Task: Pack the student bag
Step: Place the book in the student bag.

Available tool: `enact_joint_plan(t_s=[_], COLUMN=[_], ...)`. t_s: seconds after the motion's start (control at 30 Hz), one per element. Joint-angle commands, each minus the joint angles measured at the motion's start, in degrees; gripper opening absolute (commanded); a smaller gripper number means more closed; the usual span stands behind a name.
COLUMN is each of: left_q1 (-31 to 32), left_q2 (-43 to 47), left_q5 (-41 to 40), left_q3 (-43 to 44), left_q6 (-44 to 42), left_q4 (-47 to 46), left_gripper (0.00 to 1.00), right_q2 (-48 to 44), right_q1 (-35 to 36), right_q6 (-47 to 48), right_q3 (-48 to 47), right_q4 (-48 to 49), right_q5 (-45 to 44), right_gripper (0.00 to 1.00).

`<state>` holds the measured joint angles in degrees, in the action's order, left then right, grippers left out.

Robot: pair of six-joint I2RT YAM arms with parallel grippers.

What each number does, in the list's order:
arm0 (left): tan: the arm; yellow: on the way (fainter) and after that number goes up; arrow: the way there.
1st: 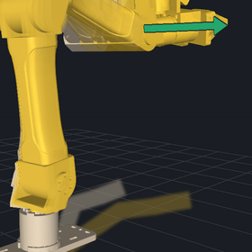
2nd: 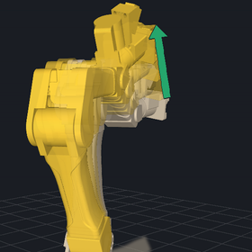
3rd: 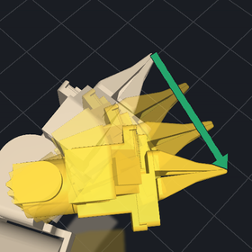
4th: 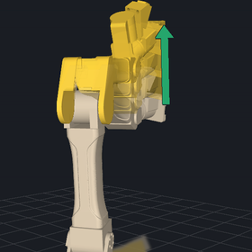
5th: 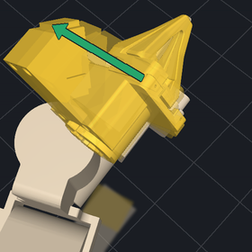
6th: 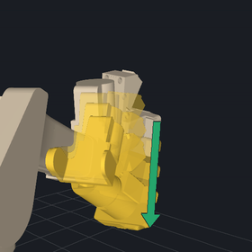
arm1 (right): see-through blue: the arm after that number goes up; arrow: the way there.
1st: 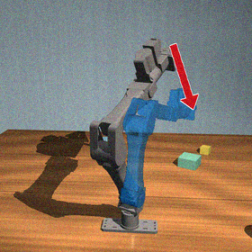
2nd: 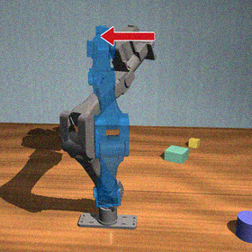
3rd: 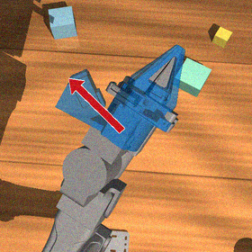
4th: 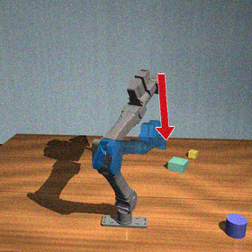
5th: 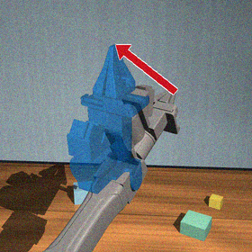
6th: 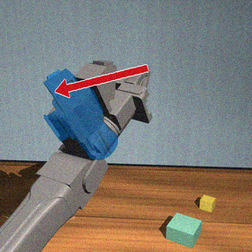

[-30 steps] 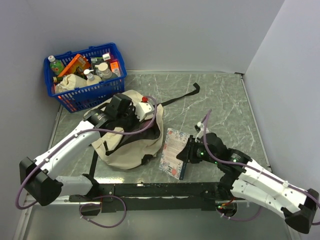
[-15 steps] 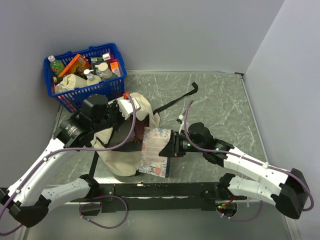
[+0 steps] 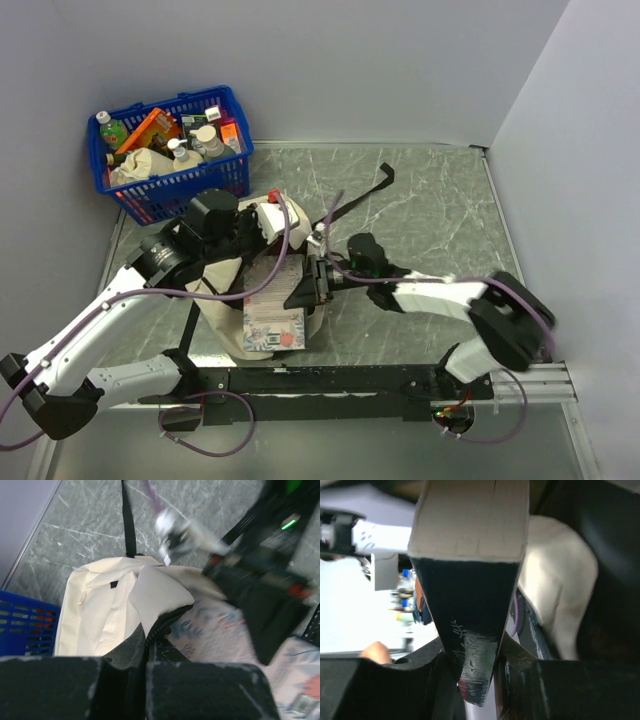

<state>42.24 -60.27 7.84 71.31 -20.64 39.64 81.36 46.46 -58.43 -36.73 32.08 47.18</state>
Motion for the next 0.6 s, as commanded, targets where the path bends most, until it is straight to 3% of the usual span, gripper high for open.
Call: enact_joint_plan(t_s=[0.0,0.17,0.37,0.57], left_q1=[1.3,1.4,1.4,1.4], left_q2=[-0.4,0.0,1.3,1.9], left_q5=[4.2,5.7,7.5,8.8], left_q3=[6.5,7.4,4.4,3.0], left_q6=[2.3,2.9,2.7,2.6], left_q4=[-7.9,-6.4,-5.2,-4.4], left_gripper=[0.01,0.01,0.01,0.01], right_q2=[14.0,21.0,21.4,17.3], right_q1=[-0.5,-1.4,-2.9,-4.1], right_q6=[-7.8,-6.4,-4.7,-2.5], right_q3=[-7.3,-14.2,-19.3,-18.2], right_q4=[20.9,20.9,16.3,9.3], right_q5=[6.6,4.0,0.0,-13.1], right_gripper=[0.07,0.06,0.07,0.14])
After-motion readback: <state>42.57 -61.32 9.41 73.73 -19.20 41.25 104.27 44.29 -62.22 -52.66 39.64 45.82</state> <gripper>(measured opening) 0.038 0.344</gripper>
